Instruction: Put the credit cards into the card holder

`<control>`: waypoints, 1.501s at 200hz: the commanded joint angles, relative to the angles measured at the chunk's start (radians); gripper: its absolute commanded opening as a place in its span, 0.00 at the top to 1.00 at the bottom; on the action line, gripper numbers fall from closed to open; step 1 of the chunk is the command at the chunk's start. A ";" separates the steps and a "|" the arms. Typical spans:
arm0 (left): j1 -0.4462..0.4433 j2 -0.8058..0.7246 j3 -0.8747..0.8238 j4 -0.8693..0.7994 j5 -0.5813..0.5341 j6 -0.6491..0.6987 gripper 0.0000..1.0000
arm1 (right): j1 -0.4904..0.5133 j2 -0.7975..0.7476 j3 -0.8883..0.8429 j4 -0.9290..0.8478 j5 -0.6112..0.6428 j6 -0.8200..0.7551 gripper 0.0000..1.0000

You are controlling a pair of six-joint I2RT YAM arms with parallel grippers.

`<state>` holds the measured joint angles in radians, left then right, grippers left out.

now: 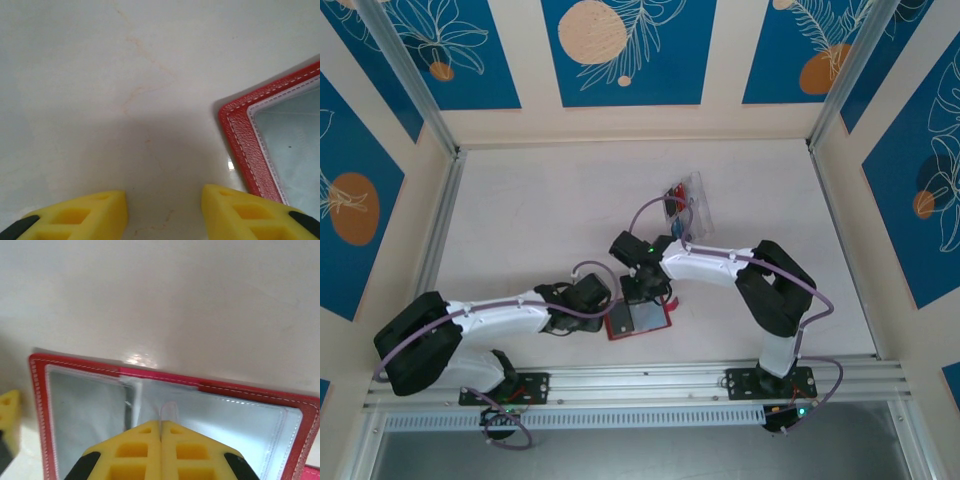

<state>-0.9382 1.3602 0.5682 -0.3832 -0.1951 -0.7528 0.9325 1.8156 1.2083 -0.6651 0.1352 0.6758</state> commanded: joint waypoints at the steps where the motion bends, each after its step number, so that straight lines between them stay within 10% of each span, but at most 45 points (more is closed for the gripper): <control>1: -0.007 0.116 -0.038 0.292 0.132 -0.008 0.56 | 0.000 -0.008 0.060 -0.056 -0.082 0.003 1.00; 173: -0.018 0.164 -0.056 0.407 0.153 -0.040 0.57 | 0.002 0.024 -0.023 0.159 -0.302 0.197 0.60; 300: -0.017 0.123 -0.064 0.429 0.161 -0.052 0.55 | -0.021 -0.004 -0.104 0.452 -0.479 0.315 0.49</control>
<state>-0.9447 1.3769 0.5758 -0.3820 -0.2016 -0.7910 0.9012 1.8362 1.1011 -0.3733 -0.2317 0.9443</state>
